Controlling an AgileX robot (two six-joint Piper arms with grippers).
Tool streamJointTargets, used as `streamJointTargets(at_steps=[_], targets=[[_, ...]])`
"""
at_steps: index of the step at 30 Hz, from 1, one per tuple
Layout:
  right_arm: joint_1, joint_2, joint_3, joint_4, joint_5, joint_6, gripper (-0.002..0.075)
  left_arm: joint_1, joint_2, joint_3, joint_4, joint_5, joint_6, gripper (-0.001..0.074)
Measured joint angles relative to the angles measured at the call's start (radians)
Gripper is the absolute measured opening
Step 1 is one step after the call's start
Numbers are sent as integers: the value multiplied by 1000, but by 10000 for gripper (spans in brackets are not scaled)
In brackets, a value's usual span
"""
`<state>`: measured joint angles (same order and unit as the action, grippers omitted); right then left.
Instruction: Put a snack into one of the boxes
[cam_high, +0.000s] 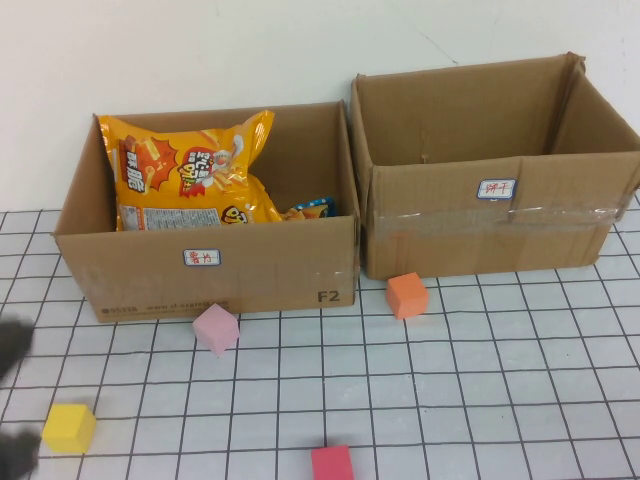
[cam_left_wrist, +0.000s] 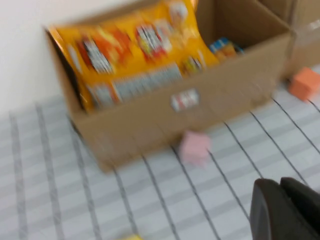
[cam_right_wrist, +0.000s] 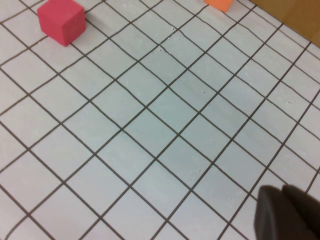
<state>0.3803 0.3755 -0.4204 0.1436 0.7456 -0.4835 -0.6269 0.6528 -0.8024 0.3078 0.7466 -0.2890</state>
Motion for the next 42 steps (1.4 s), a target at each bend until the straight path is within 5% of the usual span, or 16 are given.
streamJointTargets(at_steps=[8, 17, 24, 33, 42], targets=[[0, 0, 0, 0, 0, 8, 1, 0, -87, 185, -192, 7, -14, -1], [0, -2, 0, 0, 1, 8, 1, 19, -151, 306, -146, 83, 6, -1], [0, -2, 0, 0, 1, 9, 1, 235, -370, 386, -234, 22, 9, -1], [0, -2, 0, 0, 1, 12, 1, 532, -594, 663, -374, -495, 153, -1], [0, -2, 0, 0, 1, 12, 1, 601, -662, 829, -413, -474, 173, -1]])
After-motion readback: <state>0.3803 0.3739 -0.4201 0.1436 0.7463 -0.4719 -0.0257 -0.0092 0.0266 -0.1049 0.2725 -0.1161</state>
